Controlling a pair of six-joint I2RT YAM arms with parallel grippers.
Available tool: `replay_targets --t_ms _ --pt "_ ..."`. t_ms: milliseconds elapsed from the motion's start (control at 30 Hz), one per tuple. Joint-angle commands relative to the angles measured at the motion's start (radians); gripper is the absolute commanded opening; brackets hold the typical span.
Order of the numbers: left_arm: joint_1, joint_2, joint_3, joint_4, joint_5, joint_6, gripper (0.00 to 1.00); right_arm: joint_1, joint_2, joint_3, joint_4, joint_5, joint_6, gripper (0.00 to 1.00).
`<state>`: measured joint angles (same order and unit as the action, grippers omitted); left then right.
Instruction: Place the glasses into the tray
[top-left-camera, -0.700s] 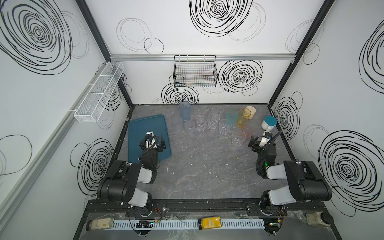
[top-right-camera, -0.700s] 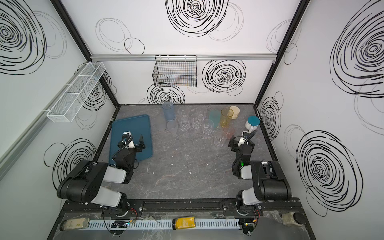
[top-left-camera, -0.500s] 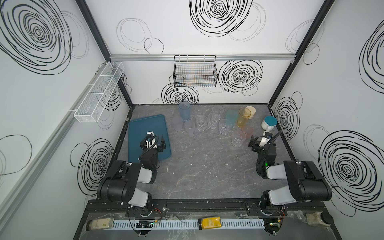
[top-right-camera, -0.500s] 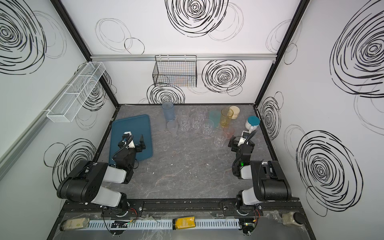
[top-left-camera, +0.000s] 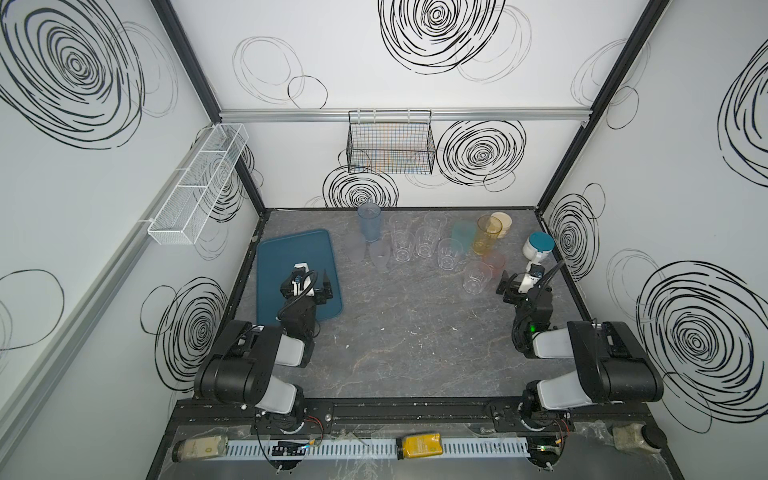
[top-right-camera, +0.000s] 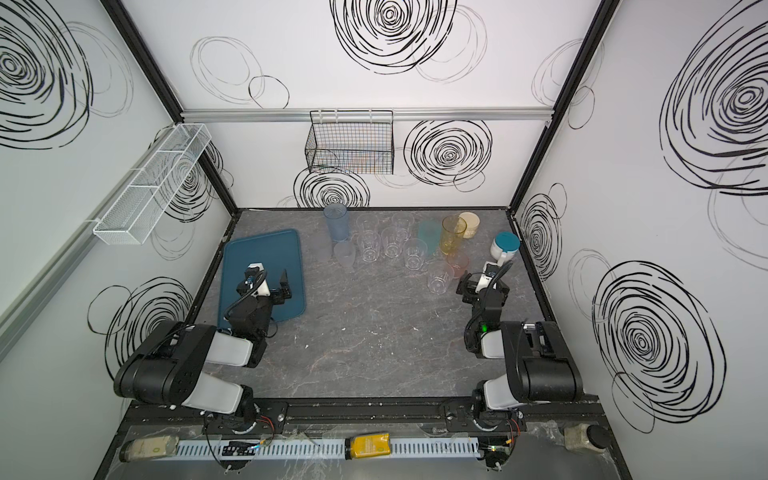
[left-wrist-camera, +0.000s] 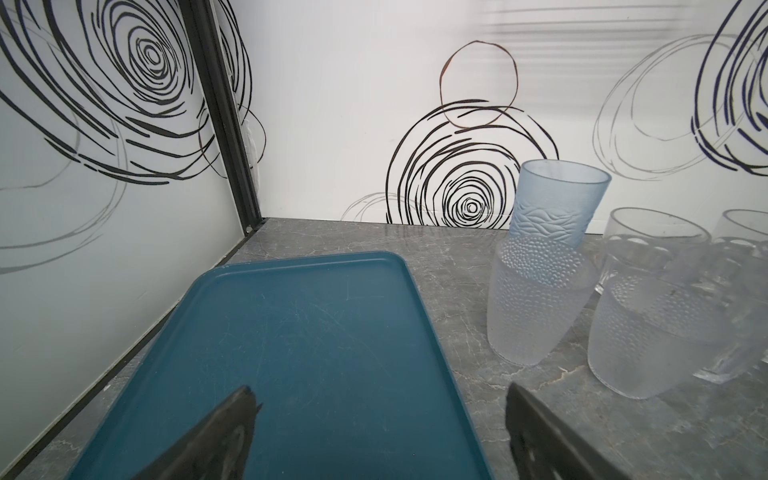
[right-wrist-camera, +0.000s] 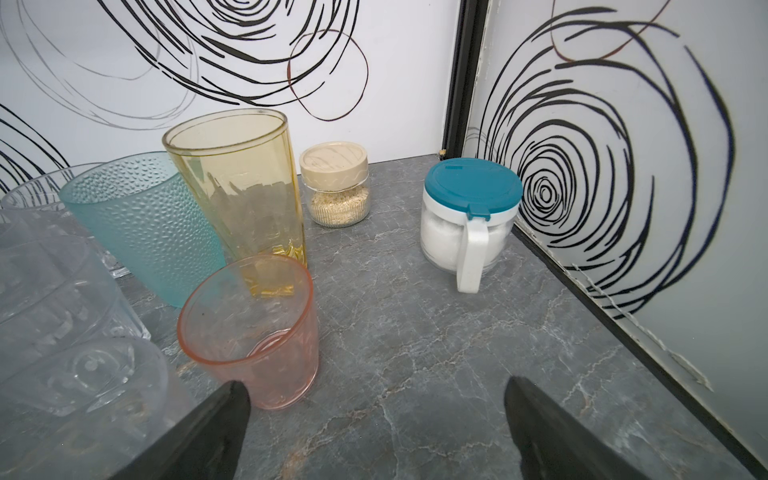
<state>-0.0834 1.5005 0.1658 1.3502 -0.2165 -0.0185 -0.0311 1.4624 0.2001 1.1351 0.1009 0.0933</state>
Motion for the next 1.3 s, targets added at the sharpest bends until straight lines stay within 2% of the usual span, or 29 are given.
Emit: replay_targets --t_ms 0,100,233,700,733,800,867,1000,1167,1267 --pt "0.02 -0.002 0.003 0.063 0.039 -0.008 0.96 0.007 0.006 0.01 0.043 0.014 -0.009 1.0" --pt "0.03 -0.003 0.001 0.065 0.055 -0.016 0.96 0.005 0.009 0.011 0.042 0.008 -0.007 1.0" --pt "0.096 0.001 -0.034 0.137 0.19 -0.058 0.96 0.0 0.007 0.013 0.038 -0.001 -0.006 1.0" --pt "0.081 -0.001 -0.021 0.111 0.193 -0.037 0.96 -0.004 0.007 0.014 0.035 -0.01 -0.006 1.0" --pt "0.069 -0.014 -0.028 0.112 0.171 -0.03 0.96 0.0 0.003 0.01 0.044 0.005 -0.008 1.0" --pt "0.036 -0.072 -0.052 0.106 0.06 -0.022 0.96 0.015 -0.026 0.021 -0.003 0.062 0.004 1.0" --pt "0.019 -0.16 -0.057 0.039 0.005 -0.018 0.96 0.024 -0.063 0.029 -0.03 0.093 -0.013 1.0" --pt "-0.052 -0.308 -0.052 -0.083 -0.114 0.017 0.96 0.036 -0.134 0.172 -0.33 0.11 0.009 1.0" --pt "-0.163 -0.463 -0.025 -0.212 -0.292 -0.031 0.96 0.077 -0.228 0.202 -0.439 0.227 0.083 1.0" --pt "-0.245 -0.516 0.108 -0.476 -0.375 -0.044 0.96 0.133 -0.3 0.291 -0.597 0.325 0.202 1.0"
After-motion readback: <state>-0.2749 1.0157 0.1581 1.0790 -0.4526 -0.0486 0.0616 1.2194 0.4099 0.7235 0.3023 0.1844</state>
